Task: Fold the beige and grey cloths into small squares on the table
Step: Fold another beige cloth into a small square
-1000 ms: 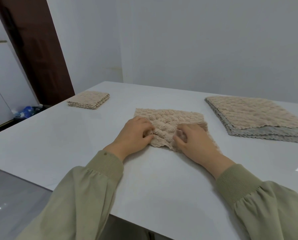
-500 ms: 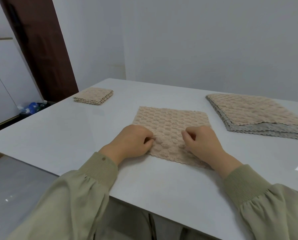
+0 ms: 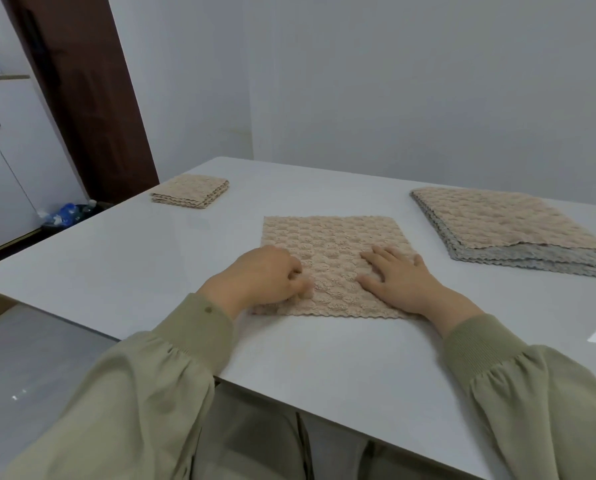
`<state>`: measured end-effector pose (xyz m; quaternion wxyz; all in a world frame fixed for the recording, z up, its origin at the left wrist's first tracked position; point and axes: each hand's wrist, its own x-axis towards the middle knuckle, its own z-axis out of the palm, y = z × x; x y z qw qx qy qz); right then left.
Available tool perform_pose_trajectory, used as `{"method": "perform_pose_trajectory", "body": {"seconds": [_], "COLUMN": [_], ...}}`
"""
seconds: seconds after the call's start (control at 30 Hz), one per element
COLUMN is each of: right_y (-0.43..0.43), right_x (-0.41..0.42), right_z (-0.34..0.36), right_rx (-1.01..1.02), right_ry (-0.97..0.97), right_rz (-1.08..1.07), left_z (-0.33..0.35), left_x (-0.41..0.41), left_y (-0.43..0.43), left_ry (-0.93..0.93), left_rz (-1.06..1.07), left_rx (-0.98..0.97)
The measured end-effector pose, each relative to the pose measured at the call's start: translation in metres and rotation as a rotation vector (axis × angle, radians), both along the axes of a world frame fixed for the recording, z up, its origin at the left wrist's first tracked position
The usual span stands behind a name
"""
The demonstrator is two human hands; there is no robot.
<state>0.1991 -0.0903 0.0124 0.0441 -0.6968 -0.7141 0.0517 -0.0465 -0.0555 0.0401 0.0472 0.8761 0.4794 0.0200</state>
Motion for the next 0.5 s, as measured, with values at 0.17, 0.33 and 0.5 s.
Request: {"method": "perform_pose_trajectory", "body": {"seconds": [0.17,0.33,0.5], "right_y": [0.0,0.004,0.019], "right_x": [-0.002,-0.001,0.009], "right_z": [0.003,-0.001,0.016], "right_rx": [0.184,-0.071,-0.067], "right_ry": [0.015,-0.031,0.013], "right_rz": [-0.053,-0.085,-0.056], "left_z": [0.006,-0.028,-0.031], "left_x": [0.009,0.011,0.008], "left_y": [0.022,0.04,0.062], "left_ry": [-0.057,0.033,-0.158], "left_rz": [-0.008,0.054,0.078], "left_rx": [0.019,-0.102,0.011]}}
